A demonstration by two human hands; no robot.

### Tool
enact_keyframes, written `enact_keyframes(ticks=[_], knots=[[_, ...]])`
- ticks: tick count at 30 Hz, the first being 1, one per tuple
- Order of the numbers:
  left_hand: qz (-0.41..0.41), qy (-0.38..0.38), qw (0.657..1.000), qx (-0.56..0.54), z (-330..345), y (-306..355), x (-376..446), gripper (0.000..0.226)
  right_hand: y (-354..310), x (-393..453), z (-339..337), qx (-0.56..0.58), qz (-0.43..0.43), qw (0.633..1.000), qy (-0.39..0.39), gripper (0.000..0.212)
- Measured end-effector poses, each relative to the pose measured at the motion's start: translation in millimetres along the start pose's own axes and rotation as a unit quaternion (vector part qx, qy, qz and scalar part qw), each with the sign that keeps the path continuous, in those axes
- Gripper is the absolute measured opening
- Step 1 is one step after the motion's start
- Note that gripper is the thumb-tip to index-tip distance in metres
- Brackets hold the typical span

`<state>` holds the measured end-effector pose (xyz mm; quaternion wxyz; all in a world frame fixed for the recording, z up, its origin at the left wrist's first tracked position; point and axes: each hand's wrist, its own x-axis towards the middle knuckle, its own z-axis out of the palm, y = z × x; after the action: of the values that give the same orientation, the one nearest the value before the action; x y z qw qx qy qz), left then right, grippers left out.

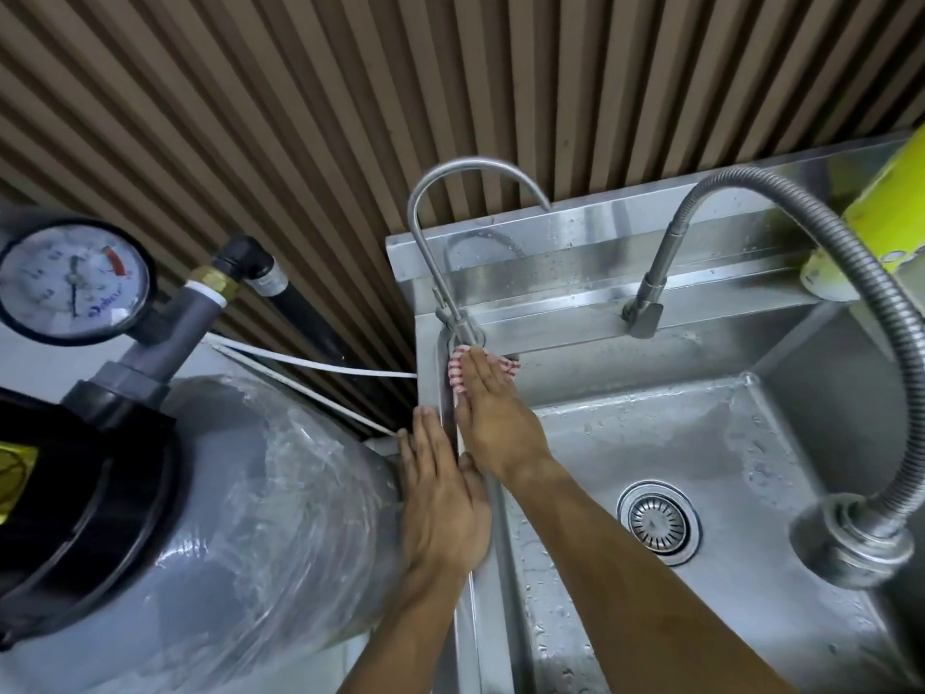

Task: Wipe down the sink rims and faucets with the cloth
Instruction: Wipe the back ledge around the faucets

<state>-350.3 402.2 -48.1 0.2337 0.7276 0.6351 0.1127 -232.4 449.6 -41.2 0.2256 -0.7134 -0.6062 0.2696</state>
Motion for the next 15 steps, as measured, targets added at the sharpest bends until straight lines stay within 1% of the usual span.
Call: enact_keyframes(ticks=[1, 2, 3, 4, 5, 6, 7, 8, 9, 10, 11, 12, 13, 14, 15], knots=[[-0.005, 0.006, 1.000, 0.001, -0.1, 1.4, 1.6, 0.064, 0.5, 2.3, -2.9, 0.025, 0.008, 1.000, 0.002, 0.054], [-0.002, 0.009, 1.000, 0.017, -0.8, 3.2, 5.2, 0.064, 1.0, 2.4, -8.3, 0.079, 0.031, 0.996, 0.019, 0.049], [0.002, 0.007, 0.999, 0.041, -1.5, 5.6, 12.1, 0.062, 2.1, 1.5, -14.9, 0.183, 0.058, 0.979, 0.064, 0.041], [0.002, -0.001, 0.998, 0.068, -2.7, 7.6, 20.6, 0.060, 1.9, -1.8, -22.8, 0.302, 0.087, 0.941, 0.124, 0.033], [-0.001, -0.011, 0.996, 0.089, -4.0, 10.6, 31.4, 0.059, 3.5, -4.8, -33.6, 0.386, 0.123, 0.893, 0.197, 0.029], [-0.002, -0.021, 0.994, 0.104, -5.5, 14.1, 42.1, 0.058, 6.1, -4.7, -44.4, 0.418, 0.140, 0.858, 0.263, 0.030], [-0.003, -0.027, 0.993, 0.114, -6.6, 17.1, 50.8, 0.058, 8.8, -3.3, -54.0, 0.430, 0.141, 0.838, 0.306, 0.031], [-0.004, -0.030, 0.992, 0.121, -6.3, 19.5, 56.8, 0.058, 13.6, 1.6, -60.5, 0.427, 0.128, 0.829, 0.337, 0.032], [-0.005, -0.031, 0.992, 0.126, -5.5, 21.2, 60.3, 0.059, 14.4, 7.4, -66.4, 0.424, 0.099, 0.831, 0.346, 0.033], [-0.006, -0.031, 0.991, 0.130, -4.5, 22.4, 62.4, 0.059, 15.0, 13.5, -69.4, 0.397, 0.059, 0.850, 0.341, 0.035], [-0.008, -0.028, 0.991, 0.132, -4.3, 23.4, 64.3, 0.059, 18.4, 21.1, -68.3, 0.330, 0.012, 0.889, 0.318, 0.039], [-0.008, -0.020, 0.991, 0.130, -5.3, 24.1, 66.6, 0.056, 23.8, 28.6, -64.1, 0.220, -0.036, 0.937, 0.269, 0.044], [-0.003, -0.005, 0.992, 0.129, -7.0, 25.0, 69.5, 0.052, 32.4, 35.7, -55.5, 0.095, -0.081, 0.973, 0.196, 0.049], [0.006, 0.012, 0.992, 0.125, -8.6, 26.2, 73.6, 0.049, 39.2, 39.9, -47.5, -0.012, -0.110, 0.988, 0.112, 0.056], [0.015, 0.028, 0.992, 0.120, -9.4, 27.5, 78.0, 0.046, 45.3, 43.4, -42.2, -0.088, -0.129, 0.987, 0.041, 0.065]])
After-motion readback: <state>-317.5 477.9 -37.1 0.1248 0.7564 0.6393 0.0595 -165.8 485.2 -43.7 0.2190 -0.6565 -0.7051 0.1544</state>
